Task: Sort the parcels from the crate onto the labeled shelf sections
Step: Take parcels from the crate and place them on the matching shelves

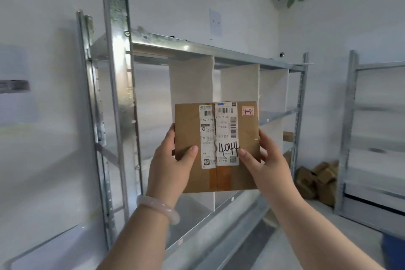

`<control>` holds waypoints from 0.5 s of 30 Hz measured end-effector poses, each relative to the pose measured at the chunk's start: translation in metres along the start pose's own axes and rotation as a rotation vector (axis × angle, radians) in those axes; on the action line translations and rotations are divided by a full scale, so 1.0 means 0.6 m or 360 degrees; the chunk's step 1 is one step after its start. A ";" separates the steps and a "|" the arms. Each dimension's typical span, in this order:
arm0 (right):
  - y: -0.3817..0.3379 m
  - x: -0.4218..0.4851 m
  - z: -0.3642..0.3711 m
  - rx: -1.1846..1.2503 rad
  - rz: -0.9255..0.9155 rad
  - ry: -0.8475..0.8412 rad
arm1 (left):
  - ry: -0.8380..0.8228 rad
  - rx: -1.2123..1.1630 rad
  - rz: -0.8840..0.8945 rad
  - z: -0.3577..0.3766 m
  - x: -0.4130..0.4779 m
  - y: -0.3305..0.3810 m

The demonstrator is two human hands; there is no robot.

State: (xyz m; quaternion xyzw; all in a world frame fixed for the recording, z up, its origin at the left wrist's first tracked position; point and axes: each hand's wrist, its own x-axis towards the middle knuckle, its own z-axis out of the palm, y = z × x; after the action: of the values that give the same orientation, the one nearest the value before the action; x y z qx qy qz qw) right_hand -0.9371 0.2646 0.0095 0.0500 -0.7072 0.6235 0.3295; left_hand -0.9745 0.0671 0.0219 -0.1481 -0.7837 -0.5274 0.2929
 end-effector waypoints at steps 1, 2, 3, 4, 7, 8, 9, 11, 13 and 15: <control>0.013 0.015 -0.025 -0.0018 0.0010 0.0009 | -0.0024 0.0016 0.0014 0.032 0.006 0.004; 0.023 0.027 -0.041 -0.0043 0.0020 0.0018 | -0.0040 0.0032 0.0016 0.052 0.011 0.006; 0.035 0.043 -0.067 -0.0060 0.0027 0.0042 | -0.0051 0.0041 0.0035 0.086 0.018 0.011; 0.048 0.061 -0.096 -0.0067 0.0031 0.0062 | -0.0058 0.0058 0.0054 0.125 0.026 0.015; 0.096 0.129 -0.175 -0.0095 0.0065 0.0110 | -0.0071 0.0062 0.0077 0.236 0.046 0.032; 0.112 0.152 -0.197 -0.0095 0.0081 0.0116 | -0.0086 0.0053 0.0059 0.269 0.052 0.036; 0.127 0.174 -0.217 -0.0098 0.0095 0.0115 | -0.0092 0.0048 0.0051 0.299 0.059 0.035; 0.152 0.218 -0.246 -0.0108 0.0104 0.0077 | -0.0093 0.0059 0.0042 0.351 0.079 0.027; 0.178 0.262 -0.263 -0.0115 0.0123 0.0022 | -0.0086 0.0121 0.0037 0.391 0.103 0.017; 0.208 0.303 -0.270 -0.0107 0.0136 -0.0009 | -0.0088 0.0214 0.0027 0.423 0.126 0.006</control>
State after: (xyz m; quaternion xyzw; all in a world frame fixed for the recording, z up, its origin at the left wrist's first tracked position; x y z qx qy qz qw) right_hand -1.0733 0.5017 0.0003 0.0105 -0.7303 0.6126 0.3021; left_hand -1.1088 0.2943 0.0022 -0.1492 -0.8238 -0.4669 0.2849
